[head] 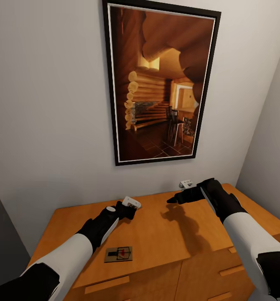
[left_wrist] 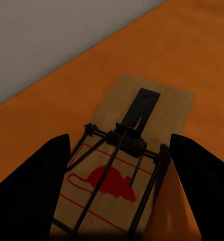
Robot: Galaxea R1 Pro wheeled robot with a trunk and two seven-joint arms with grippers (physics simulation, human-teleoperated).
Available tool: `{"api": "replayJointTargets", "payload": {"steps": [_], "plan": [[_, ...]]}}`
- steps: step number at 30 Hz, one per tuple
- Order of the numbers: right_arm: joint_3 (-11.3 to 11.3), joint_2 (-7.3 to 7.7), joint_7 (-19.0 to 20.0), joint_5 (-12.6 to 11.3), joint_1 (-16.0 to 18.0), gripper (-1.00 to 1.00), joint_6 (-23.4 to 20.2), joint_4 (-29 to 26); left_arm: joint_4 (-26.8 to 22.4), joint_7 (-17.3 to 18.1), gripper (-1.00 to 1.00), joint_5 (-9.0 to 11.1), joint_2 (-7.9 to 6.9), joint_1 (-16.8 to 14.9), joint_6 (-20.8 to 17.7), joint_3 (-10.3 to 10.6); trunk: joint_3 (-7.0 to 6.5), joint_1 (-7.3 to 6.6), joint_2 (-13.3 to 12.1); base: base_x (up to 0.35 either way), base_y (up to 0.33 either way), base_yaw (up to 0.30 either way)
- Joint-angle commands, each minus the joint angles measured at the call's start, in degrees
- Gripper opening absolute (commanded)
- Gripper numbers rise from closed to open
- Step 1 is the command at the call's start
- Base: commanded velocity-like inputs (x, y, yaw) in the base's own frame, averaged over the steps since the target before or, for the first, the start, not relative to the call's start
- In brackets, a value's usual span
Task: Take the four mousetraps from the cabinet in the bathroom and place them on the bathroom floor. Make sure all four end up on the same floor surface, and ensure that at least two of them are either under or directly next to the same bathroom sink.
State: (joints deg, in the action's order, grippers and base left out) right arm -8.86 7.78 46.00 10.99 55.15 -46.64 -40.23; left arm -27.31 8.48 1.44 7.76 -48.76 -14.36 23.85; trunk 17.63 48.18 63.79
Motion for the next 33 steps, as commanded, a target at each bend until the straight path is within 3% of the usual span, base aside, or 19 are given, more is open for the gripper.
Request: {"api": "replayJointTargets", "payload": {"steps": [1,17,33], "plan": [[-0.11,0.04,0.50,0.61,0.04,1.00,-0.03,-0.09,2.35,0.02,-1.00,-0.04,-0.02,-0.01,-0.33,0.19,0.09,0.01,0.04,0.000,0.000,0.000],[-0.11,0.04,0.50,0.61,0.04,1.00,-0.03,-0.08,2.35,0.06,-1.00,-0.04,0.15,-0.01,-0.23,0.23,0.09,0.01,0.04,0.000,0.000,0.000],[-0.11,0.04,0.41,0.49,0.04,1.00,-0.03,-0.03,2.33,-0.04,-1.00,-0.11,0.15,-0.01,-0.30,0.26,-2.78,-3.50,-6.38,0.000,0.000,0.000]]}}
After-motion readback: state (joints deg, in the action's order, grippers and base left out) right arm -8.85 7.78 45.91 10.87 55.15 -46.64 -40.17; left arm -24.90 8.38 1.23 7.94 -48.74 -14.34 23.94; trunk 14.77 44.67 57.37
